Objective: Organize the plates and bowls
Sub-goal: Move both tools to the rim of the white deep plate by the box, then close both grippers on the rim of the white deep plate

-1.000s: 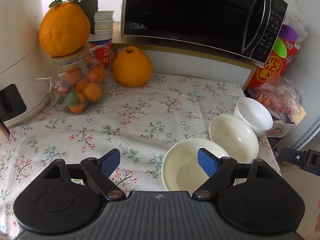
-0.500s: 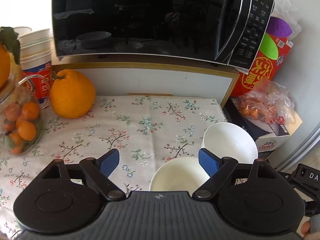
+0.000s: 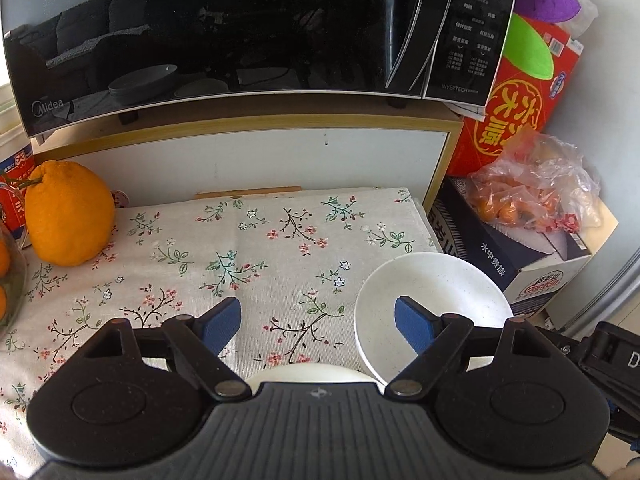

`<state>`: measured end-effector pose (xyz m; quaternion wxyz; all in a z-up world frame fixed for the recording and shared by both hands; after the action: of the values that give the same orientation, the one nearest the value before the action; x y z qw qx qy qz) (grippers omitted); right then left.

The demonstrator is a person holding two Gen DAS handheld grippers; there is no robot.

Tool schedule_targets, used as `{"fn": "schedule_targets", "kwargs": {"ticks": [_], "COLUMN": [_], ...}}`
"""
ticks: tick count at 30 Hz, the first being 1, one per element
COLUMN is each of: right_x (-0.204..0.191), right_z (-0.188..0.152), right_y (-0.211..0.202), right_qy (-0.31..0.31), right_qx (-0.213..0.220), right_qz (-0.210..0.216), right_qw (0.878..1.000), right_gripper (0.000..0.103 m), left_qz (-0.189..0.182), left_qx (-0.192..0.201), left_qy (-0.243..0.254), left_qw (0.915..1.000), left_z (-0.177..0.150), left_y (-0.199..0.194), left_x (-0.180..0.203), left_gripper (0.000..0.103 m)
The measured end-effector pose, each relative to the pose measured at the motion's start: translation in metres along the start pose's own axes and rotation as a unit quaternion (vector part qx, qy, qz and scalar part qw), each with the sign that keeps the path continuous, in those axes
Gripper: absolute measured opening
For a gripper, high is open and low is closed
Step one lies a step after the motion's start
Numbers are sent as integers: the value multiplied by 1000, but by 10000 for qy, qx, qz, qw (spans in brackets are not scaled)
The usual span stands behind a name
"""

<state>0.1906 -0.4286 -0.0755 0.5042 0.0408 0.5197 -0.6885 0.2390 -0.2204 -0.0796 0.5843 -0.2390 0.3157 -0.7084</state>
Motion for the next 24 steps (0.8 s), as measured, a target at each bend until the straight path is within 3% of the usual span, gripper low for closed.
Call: {"fn": "schedule_targets", "kwargs": {"ticks": [6,13,15,20,24], "right_x": [-8,-10,-10,-19,-27], "right_z": [-8,-14,-15,-18,-21], "right_y": [14,25,26,24,21], "right_qy": [-197,-292,-339,-630,-882], "right_qx": [-41,-117,-110,-63,0], "right_qz": [-97,-240,-239,-224,-256], "right_qw": [9997,9992,9991,9977,9958], "right_gripper": [60,41,37,23,10], "left_qz": [131,-96,-216,-554,-718], "left_qx": [-43,-129,-143,-136,-152], "left_qy": [92,125,98,69,-59], "left_qw": [9999,9998,9996,9983,9973], "left_z": [2,0,-1,-1,0], "left_y": [11,22,24,25,23], "left_x": [-1,3,4,10,13], "left_gripper": [69,49,43,12,5]}}
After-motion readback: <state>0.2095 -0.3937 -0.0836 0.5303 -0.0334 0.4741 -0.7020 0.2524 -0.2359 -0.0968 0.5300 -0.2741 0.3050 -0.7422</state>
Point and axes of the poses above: each gripper's, at about its wrist camera, not at the fingertips, and y roughly the way its jaws point, x to its right, z to its top, the point moved 3 cm from there along y, roughly the way its jaws point, and after that the axes turned 8 degrees about y, right-handed, at the moved point
